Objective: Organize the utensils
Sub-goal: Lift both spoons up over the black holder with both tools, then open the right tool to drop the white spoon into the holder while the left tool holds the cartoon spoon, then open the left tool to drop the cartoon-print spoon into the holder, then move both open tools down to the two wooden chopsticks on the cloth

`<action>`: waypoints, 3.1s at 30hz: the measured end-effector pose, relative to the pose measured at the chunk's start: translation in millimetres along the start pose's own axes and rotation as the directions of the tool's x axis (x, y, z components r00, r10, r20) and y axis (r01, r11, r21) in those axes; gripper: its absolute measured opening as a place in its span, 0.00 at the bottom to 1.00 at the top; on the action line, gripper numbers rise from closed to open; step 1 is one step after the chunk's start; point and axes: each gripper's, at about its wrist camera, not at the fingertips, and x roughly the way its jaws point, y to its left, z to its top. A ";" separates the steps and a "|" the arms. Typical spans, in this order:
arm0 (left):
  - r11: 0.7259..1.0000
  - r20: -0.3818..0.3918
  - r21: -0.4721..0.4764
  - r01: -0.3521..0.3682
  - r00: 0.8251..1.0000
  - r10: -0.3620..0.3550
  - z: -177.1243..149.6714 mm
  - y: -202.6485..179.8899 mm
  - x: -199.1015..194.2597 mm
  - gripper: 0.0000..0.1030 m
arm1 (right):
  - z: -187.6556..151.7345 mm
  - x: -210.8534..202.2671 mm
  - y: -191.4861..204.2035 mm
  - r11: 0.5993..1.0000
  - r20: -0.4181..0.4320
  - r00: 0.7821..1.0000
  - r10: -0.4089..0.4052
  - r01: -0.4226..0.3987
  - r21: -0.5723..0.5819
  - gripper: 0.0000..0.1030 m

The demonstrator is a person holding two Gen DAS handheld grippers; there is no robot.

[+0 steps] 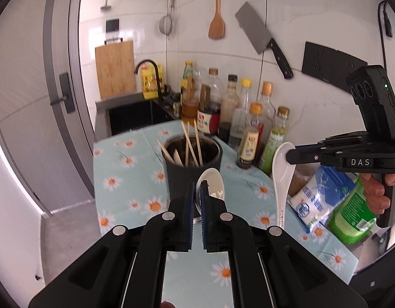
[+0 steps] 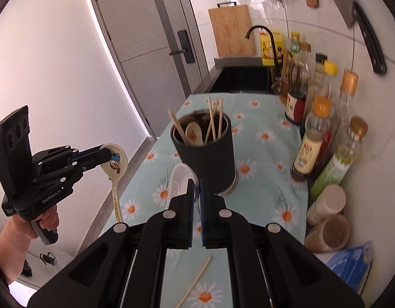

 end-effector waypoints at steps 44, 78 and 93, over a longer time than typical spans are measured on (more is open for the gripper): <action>0.959 0.209 0.073 -0.273 0.945 0.253 94.4 28.2 104.6 0.04 | 119.2 91.8 -18.9 0.977 0.121 0.972 -0.199 0.206 -0.047 0.05; 0.979 0.124 -0.175 -0.103 0.984 0.126 63.3 37.6 71.3 0.34 | 91.0 47.4 -25.2 0.986 0.084 0.996 -0.010 -0.004 0.167 0.13; 0.940 0.084 -0.338 -0.033 0.994 0.065 46.6 36.9 -5.8 0.34 | 54.1 -23.8 -10.8 0.980 0.102 0.994 -0.033 0.012 0.200 0.35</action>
